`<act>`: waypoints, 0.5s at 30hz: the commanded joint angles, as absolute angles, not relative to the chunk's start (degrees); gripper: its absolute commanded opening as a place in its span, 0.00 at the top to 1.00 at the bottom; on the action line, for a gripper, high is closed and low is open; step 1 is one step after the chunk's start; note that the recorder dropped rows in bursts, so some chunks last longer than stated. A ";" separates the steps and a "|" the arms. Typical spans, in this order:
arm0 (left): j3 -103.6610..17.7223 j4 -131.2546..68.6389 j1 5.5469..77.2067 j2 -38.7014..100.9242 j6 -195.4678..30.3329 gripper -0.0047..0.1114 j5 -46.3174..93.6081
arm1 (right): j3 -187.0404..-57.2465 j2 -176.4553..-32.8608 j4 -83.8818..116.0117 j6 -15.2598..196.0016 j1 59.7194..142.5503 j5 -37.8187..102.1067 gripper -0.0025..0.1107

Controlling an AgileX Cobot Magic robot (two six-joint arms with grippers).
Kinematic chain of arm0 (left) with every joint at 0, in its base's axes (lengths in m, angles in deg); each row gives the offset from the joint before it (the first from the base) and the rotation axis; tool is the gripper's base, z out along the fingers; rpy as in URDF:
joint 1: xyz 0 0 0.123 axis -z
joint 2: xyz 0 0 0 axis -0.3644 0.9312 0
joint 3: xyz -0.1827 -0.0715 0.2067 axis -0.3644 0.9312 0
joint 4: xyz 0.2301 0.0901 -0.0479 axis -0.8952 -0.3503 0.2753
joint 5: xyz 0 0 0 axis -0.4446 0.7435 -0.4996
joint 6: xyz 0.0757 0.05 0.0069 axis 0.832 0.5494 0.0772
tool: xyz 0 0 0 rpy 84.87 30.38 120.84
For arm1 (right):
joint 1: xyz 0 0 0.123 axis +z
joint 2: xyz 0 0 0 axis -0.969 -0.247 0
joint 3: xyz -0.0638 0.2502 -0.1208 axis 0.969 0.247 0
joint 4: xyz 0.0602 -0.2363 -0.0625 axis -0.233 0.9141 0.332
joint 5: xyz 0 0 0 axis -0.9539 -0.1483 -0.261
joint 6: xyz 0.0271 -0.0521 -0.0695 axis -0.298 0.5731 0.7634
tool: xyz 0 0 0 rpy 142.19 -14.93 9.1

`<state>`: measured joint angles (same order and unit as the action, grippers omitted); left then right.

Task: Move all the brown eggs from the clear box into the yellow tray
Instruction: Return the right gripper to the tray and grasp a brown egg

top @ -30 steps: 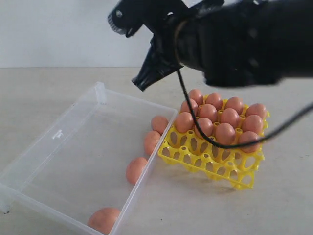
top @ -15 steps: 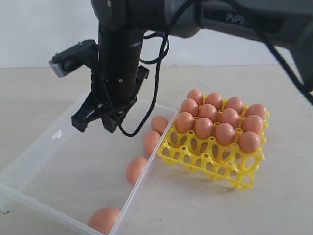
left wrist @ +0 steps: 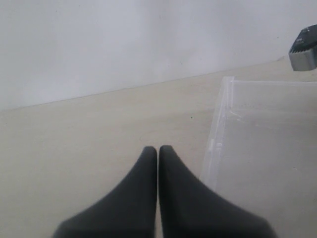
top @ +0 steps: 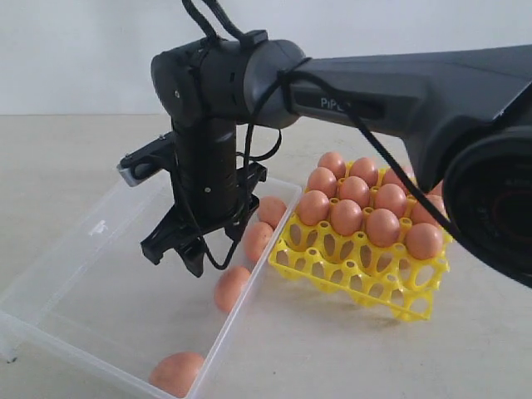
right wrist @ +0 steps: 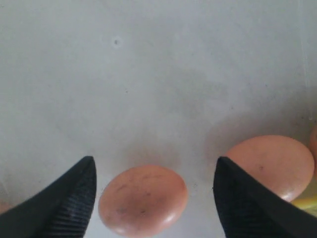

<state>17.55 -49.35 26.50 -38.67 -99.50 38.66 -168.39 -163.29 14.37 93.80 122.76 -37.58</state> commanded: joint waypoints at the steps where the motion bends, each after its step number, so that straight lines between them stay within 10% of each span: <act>1: 17.72 -49.12 26.60 -38.70 -99.89 0.95 38.27 | -168.57 -164.56 15.72 91.08 122.56 -37.82 0.41; 15: 17.72 -49.12 26.60 -38.70 -99.89 0.95 38.27 | -168.57 -163.97 14.66 83.96 123.62 -37.82 0.41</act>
<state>17.55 -49.35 26.50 -38.67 -99.50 38.66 -168.39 -165.07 14.95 85.92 122.91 -37.58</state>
